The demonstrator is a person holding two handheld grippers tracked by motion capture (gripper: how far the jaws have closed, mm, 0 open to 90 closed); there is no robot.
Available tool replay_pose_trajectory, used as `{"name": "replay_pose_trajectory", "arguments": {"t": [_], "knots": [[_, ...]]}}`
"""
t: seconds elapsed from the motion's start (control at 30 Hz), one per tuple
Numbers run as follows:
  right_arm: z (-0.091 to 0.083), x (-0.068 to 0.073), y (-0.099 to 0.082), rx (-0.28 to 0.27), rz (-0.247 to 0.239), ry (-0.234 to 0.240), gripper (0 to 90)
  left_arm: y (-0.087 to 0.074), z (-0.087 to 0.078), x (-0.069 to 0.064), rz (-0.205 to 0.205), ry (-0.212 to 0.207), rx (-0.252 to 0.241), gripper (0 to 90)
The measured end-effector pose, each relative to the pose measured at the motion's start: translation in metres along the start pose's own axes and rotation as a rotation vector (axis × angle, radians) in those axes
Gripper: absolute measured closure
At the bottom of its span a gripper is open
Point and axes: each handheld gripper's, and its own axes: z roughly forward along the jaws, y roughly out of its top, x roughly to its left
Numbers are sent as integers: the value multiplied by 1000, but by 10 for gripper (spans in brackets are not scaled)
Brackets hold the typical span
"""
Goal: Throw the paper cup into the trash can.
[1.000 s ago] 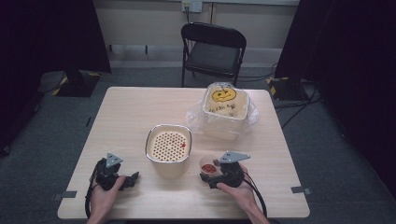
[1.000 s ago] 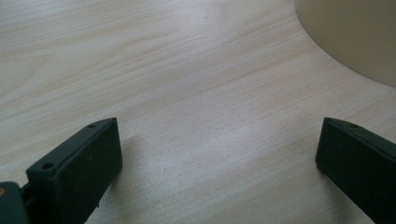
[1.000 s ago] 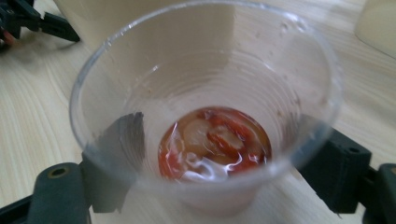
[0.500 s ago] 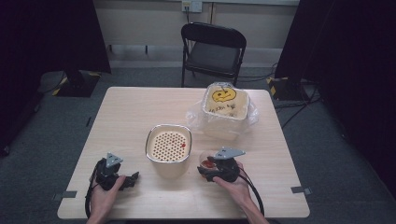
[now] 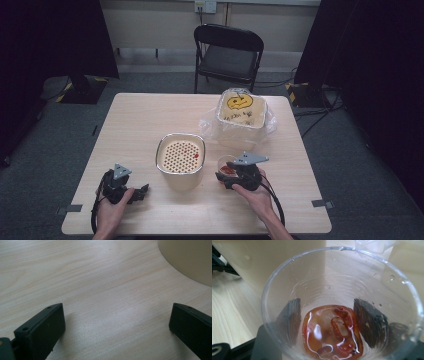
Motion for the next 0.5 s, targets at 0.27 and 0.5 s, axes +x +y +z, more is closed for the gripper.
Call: {"name": "replay_pose_trajectory", "arguments": {"t": [0.27,0.5], "knots": [[-12,-5,17,-20,2,-18,403,0,0,0,4,-3,1,0],[-21,-3,36,-21,-35,-62,406,1,0,0,5,-2,1,0]]}}
